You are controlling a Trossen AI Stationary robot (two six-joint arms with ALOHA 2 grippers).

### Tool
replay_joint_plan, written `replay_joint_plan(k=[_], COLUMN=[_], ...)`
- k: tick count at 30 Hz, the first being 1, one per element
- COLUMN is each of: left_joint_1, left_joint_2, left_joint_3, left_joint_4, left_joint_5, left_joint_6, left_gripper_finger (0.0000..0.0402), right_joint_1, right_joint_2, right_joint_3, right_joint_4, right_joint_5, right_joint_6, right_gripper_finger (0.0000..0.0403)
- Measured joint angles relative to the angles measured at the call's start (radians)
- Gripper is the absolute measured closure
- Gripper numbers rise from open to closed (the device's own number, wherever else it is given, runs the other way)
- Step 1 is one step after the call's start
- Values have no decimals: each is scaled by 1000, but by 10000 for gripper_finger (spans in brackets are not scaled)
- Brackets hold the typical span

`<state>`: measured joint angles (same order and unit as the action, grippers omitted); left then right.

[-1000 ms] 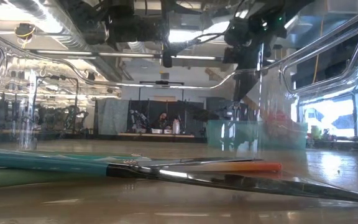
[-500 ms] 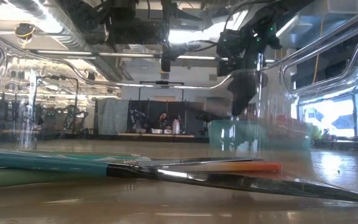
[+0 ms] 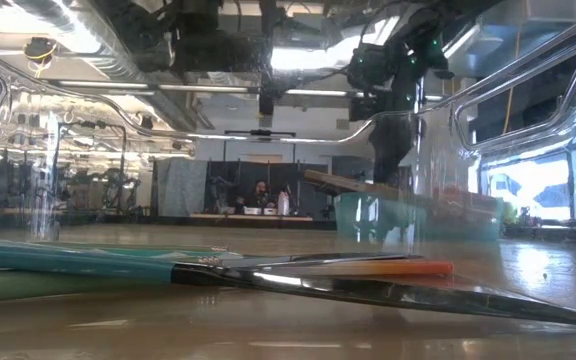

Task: Pick & Place Kitchen Items
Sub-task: Return to Home Position

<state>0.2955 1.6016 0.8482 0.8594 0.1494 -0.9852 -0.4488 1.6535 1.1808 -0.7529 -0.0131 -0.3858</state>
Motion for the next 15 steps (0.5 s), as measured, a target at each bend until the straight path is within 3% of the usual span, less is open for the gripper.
replay_joint_plan(k=[6,12,15], left_joint_1=[24,37,40], left_joint_2=[0,-1,-1], left_joint_3=[0,0,0], left_joint_4=[172,222,220], left_joint_5=[-11,-12,-13], left_joint_6=[1,3,-6], left_gripper_finger=[121,121,121], right_joint_1=[1,8,15], right_joint_2=[0,0,-3], right_joint_3=[147,385,516], right_joint_4=[-148,-280,-332], right_joint_5=[91,84,21], right_joint_6=[-18,69,129], right_gripper_finger=[275,275,275])
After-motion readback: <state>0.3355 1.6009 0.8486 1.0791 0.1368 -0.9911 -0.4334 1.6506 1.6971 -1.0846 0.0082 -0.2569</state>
